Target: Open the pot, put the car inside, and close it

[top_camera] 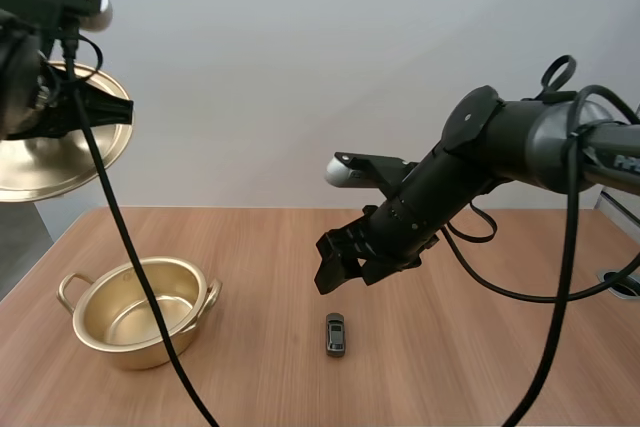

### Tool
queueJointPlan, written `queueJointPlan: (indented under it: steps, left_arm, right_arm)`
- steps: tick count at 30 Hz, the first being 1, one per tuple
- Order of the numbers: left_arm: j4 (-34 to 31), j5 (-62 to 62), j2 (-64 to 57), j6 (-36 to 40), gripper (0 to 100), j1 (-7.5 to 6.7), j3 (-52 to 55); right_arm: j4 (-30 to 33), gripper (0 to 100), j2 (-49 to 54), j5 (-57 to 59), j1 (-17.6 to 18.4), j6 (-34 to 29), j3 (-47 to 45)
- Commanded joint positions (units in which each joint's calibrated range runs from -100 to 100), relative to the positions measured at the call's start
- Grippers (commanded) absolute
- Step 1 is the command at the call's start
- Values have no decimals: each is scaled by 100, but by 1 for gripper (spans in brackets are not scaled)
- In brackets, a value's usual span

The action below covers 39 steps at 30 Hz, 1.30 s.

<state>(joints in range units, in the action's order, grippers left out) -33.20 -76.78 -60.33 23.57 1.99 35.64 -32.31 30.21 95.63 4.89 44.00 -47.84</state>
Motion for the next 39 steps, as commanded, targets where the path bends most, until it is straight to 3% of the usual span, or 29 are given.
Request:
queueJointPlan:
  steps: [1, 9, 19, 31, 39]
  left_arm:
    - [333, -152, -604, -249, 0, -2, -75]
    - [643, -718, -1408, -638, 0, -2, -149]
    - [643, -1062, -1456, -654, 0, -2, -149]
    - [655, -1057, -1456, -771, 0, -2, -149]
    - [679, -1057, -1456, -833, 0, -2, -149]
  right_arm:
    - [-44, 100, -421, -24, 2, 83, 3]
    - [-68, 100, -1245, -383, 2, 92, 3]
    - [-423, 100, -1956, -808, 27, 357, -105]
    - [74, 100, -2435, -2157, 234, 333, -298]
    - [88, 100, -3083, -2278, 234, 355, -298]
